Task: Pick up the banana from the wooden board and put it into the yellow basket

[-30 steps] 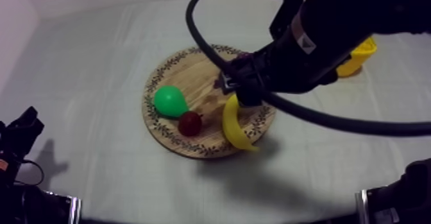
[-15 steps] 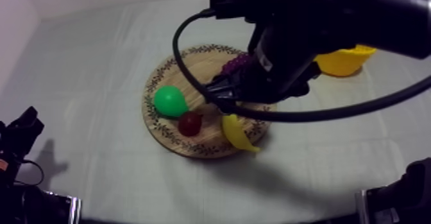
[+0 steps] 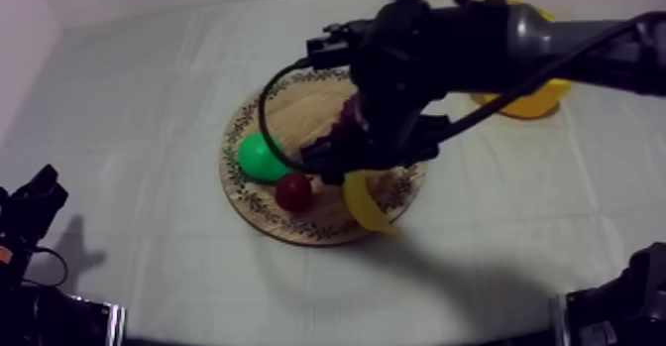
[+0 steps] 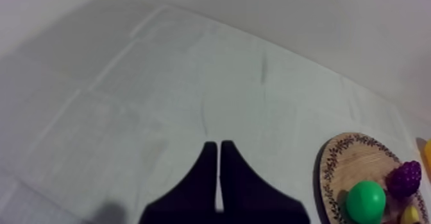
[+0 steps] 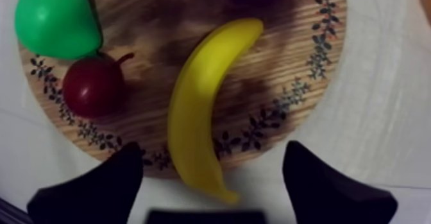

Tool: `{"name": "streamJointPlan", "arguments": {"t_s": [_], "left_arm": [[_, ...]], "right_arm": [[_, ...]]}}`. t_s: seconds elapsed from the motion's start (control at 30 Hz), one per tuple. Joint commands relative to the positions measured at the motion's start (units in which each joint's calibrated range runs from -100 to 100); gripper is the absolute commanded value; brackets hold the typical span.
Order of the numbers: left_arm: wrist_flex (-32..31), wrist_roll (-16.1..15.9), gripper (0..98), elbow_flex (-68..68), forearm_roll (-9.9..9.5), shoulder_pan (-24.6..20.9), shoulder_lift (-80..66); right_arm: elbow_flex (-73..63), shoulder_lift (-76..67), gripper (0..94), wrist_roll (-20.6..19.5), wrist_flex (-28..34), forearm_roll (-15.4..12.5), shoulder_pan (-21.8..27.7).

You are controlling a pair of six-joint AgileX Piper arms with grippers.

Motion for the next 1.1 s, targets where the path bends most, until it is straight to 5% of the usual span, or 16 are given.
{"name": "streamJointPlan", "arguments": {"t_s": [0.0,0.5,0.87,1.07], "left_arm": [[0.0,0.0,0.1,0.0,0.03,0.0,0.0],[0.0,0.0,0.1,0.0,0.03,0.0,0.0],[0.0,0.0,0.1,0.0,0.03,0.0,0.0],[0.0,0.0,0.1,0.0,0.03,0.0,0.0]], "right_arm": [[-0.3,2.5,61.2,0.0,-0.7,-0.1,0.1],[-7.8,15.1,56.6,2.3,-2.0,-0.4,0.6],[-11.4,18.3,19.0,4.2,-0.3,-1.5,2.0],[-9.8,16.9,13.6,3.4,-0.1,-0.7,2.1]]}}
